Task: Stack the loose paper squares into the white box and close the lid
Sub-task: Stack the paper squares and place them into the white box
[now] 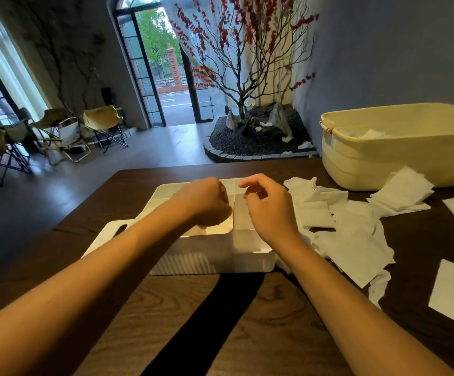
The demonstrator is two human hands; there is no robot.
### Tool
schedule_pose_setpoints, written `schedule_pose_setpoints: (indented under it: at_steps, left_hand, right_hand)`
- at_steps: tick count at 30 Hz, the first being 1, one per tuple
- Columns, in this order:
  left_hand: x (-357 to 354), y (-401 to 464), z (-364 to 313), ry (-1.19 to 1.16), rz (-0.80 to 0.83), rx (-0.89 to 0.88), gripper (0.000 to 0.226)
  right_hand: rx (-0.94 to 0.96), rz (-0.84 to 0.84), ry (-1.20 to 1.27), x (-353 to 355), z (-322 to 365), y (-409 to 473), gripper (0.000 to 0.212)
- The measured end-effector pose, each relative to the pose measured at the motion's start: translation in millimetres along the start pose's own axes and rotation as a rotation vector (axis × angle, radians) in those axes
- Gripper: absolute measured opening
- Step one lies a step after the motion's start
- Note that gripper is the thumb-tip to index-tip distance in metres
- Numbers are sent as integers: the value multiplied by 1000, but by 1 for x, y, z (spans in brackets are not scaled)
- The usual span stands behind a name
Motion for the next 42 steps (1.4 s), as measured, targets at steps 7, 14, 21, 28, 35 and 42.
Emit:
schedule_pose_setpoints:
  at_steps: [7, 14, 21, 28, 35, 42]
  left_hand:
    - [-18, 1, -55, -95, -34, -286, 34]
    - [-83, 53, -107, -12, 71, -442, 60]
    - [-145, 89, -121, 76, -67, -446, 71]
    - [-161, 91, -113, 100, -36, -405, 56]
    - [-158, 51, -94, 68, -194, -479, 49]
    - [-165, 42, -92, -6, -159, -468, 61]
  right_hand:
    - [-34, -84, -142, 78, -2, 8, 31]
    - [-316, -214, -407, 168, -51, 30, 23]
    - [-534, -144, -374, 161, -83, 28, 38]
    - [-570, -218, -308, 155, -87, 27, 54]
    - [-613, -45, -240, 161, -82, 30, 15]
    - [-620, 18, -468, 156, -80, 29, 47]
Point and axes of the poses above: each hand's wrist, its own y-axis towards the middle knuckle, its own x-axis out of the back of the hand, z = x × y, the point moved 1 cm from there along y, towards the middle knuckle, and after that the axes turned 10 degrees about -x, right-handed, at the moved point
